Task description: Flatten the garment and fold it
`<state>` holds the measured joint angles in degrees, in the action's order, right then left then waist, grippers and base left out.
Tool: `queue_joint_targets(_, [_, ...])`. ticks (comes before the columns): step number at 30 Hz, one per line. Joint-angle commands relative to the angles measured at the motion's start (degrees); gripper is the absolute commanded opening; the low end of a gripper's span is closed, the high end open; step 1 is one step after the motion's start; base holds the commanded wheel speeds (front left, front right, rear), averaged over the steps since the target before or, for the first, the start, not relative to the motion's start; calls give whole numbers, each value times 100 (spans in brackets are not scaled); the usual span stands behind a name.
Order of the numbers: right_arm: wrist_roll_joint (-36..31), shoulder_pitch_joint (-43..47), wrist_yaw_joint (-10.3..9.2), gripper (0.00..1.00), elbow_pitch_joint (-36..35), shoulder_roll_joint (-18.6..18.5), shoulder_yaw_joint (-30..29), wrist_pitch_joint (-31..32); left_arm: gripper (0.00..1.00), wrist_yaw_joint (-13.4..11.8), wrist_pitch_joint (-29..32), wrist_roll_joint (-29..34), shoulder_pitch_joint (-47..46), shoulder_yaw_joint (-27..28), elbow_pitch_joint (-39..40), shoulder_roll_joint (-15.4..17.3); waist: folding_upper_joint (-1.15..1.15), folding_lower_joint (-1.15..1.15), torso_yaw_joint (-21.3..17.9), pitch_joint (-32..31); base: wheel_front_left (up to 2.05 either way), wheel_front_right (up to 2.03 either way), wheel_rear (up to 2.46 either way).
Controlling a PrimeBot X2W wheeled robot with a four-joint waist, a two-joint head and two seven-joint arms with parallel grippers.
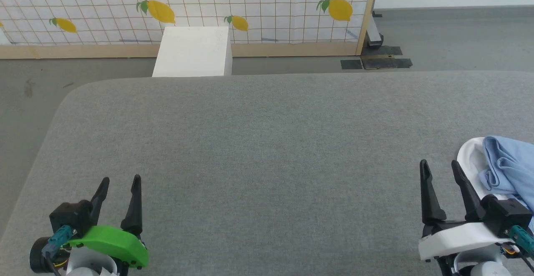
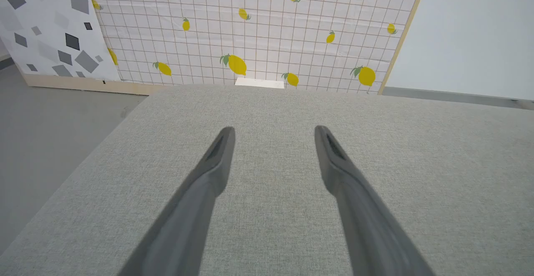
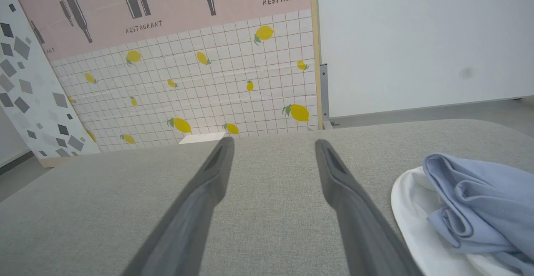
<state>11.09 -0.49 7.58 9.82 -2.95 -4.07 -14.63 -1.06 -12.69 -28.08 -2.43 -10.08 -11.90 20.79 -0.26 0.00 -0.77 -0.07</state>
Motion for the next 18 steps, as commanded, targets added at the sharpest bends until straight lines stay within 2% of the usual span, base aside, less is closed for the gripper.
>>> queue_joint_targets(1, [27, 38, -9, 100, -3, 7, -5, 1, 100, 7, -25, -54, -69, -6, -11, 37, 26, 0, 0, 2, 0, 0, 0])
queue_joint_targets(2, [1, 0, 0, 0, 0, 0, 0, 0, 0, 0, 0, -1, -1, -3, -3, 1, 0, 0, 0, 2, 0, 0, 0])
queue_joint_targets(18, [-100, 4, -1, 0, -90, -1, 38, 133, 0, 10, 118, 258, 24, 89, 106, -166, 2, 0, 7, 3, 0, 0, 0])
